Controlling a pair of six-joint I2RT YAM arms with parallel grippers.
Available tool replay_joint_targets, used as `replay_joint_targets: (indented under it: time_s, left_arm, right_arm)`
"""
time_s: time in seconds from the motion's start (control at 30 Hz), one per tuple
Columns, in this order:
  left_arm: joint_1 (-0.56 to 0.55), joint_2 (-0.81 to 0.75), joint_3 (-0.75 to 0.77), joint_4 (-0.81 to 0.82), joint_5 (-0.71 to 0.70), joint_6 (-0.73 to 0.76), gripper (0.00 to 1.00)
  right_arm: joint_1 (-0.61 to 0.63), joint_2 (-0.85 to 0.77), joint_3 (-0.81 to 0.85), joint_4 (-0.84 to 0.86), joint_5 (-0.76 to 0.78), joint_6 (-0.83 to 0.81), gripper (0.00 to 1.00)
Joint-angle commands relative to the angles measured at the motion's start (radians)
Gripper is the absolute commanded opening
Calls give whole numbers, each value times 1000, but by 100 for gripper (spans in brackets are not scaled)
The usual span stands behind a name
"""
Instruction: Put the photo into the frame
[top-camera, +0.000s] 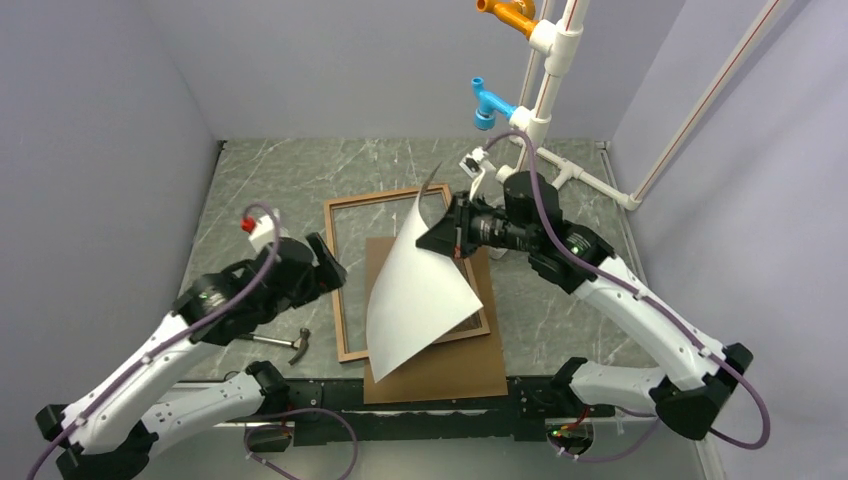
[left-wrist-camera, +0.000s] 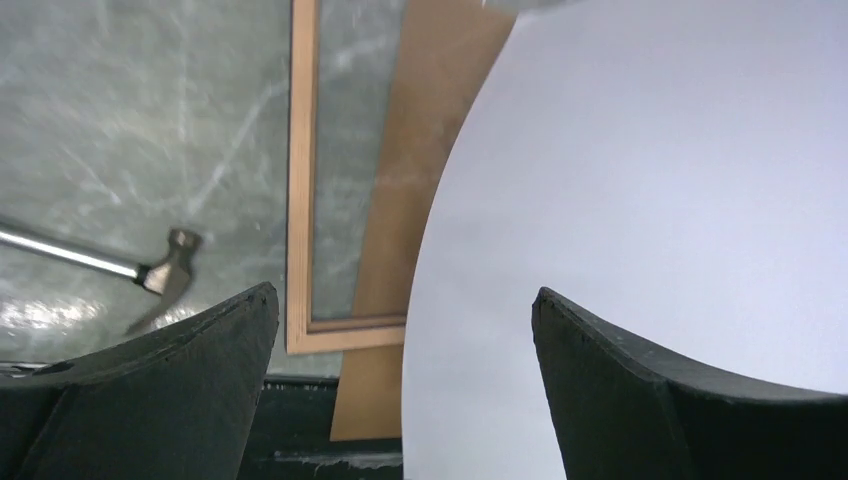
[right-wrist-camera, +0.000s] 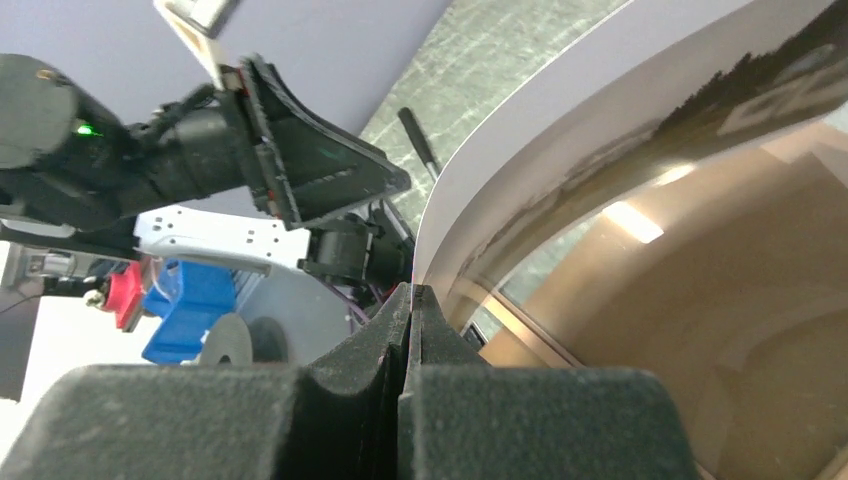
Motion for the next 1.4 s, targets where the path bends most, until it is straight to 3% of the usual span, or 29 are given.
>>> replay_joint_targets:
  time_s: [0.0,0.13,0.4,0.6,0.87,1.37]
  left_arm:
    - [53,4,200,-189,-170,75,99]
    - [71,-45,258,-170,-208,84,99]
    - [81,-118,57,-51,-138,64,99]
    - [101,-40,4,21,-56,102,99]
    - [108,55,-3,45,-9,127,99]
    - [119,103,-26,88,22,146,99]
  right_arm:
    - [-4,74,190,63,-108,-41,0]
    - [-4,85,245,85,-125,-52,0]
    - [-7,59,102,147,-96,-19,0]
    - [-31,67,-143,147,-30,-3,0]
    - [-238,86,-441,296,-51,124,0]
    - [-284,112,-389,306,141,166,0]
